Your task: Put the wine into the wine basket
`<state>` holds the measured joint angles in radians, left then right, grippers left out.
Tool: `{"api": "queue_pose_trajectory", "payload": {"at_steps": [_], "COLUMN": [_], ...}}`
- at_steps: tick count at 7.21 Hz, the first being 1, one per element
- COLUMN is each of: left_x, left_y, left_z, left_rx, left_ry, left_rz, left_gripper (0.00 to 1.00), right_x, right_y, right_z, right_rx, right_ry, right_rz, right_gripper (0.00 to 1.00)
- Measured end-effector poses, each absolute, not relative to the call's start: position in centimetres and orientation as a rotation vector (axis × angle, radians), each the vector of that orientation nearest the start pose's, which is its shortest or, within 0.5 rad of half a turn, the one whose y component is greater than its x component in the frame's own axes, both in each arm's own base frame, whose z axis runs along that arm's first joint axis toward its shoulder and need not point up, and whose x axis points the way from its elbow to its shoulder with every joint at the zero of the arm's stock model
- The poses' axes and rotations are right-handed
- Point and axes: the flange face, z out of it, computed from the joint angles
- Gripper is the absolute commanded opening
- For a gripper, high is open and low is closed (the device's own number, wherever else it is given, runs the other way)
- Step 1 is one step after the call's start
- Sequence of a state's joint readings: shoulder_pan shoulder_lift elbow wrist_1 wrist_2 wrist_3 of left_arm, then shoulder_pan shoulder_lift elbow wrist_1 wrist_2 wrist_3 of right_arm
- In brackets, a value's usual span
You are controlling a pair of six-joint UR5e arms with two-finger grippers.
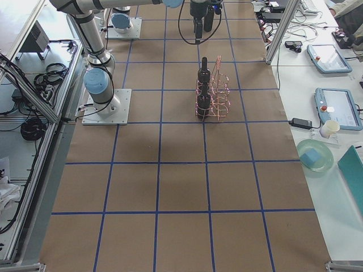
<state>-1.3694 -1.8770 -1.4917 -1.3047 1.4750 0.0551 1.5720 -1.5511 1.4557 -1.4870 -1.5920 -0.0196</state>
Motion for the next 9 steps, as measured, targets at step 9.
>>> {"api": "queue_pose_trajectory", "payload": {"at_steps": [9], "left_x": [-8.0], "left_y": [-58.6], "left_z": [43.4], "left_rx": [-0.46], "left_ry": [3.113], "left_rz": [-0.027], "left_gripper": [0.0], "right_x": [13.4], "right_y": [-50.2], "right_z": [52.2], "right_rx": [-0.034], "right_ry": [3.141], "right_rz": [-0.007], "right_gripper": [1.0]}}
